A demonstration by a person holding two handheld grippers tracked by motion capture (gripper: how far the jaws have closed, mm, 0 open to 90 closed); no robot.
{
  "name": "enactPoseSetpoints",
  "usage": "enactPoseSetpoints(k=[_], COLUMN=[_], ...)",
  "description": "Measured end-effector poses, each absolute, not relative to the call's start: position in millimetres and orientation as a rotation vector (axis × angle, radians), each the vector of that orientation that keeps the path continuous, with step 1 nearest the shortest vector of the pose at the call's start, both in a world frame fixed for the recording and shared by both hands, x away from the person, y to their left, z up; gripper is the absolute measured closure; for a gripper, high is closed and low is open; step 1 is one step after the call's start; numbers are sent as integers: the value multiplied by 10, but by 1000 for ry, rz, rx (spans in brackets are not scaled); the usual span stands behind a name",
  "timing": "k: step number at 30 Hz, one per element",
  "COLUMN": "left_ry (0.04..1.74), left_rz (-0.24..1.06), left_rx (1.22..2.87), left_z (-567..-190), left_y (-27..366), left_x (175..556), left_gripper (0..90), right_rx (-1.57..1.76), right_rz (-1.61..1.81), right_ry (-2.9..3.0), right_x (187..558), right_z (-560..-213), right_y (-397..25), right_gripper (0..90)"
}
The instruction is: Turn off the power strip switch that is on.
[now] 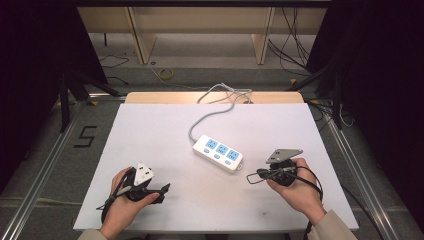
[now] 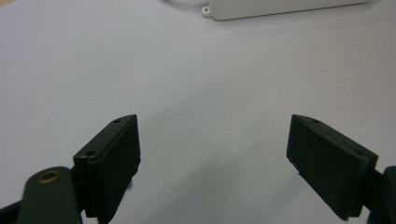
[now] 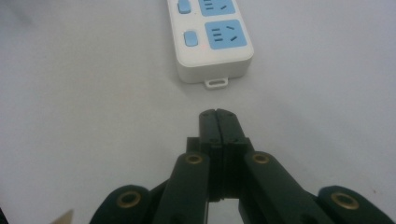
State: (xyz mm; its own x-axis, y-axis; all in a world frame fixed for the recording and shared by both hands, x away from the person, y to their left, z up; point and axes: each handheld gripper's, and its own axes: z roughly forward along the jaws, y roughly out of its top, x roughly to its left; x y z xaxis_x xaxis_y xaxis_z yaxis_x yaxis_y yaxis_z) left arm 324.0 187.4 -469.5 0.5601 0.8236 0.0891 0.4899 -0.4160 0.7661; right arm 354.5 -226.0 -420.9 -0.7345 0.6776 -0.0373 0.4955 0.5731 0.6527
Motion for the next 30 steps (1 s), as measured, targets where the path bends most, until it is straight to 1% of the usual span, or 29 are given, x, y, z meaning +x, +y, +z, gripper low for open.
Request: enactPoseSetpoints(k=[30], left_ry=[1047], left_rz=[611], left_rx=[2082], left_z=[-4687], left_y=[1871], left_x=[3239], left_gripper=[175], right_rx=[959], right_rz=[888], right_ry=[2538], right_x=[3626], right_z=[-4164], right_y=[-2145], right_gripper=[900])
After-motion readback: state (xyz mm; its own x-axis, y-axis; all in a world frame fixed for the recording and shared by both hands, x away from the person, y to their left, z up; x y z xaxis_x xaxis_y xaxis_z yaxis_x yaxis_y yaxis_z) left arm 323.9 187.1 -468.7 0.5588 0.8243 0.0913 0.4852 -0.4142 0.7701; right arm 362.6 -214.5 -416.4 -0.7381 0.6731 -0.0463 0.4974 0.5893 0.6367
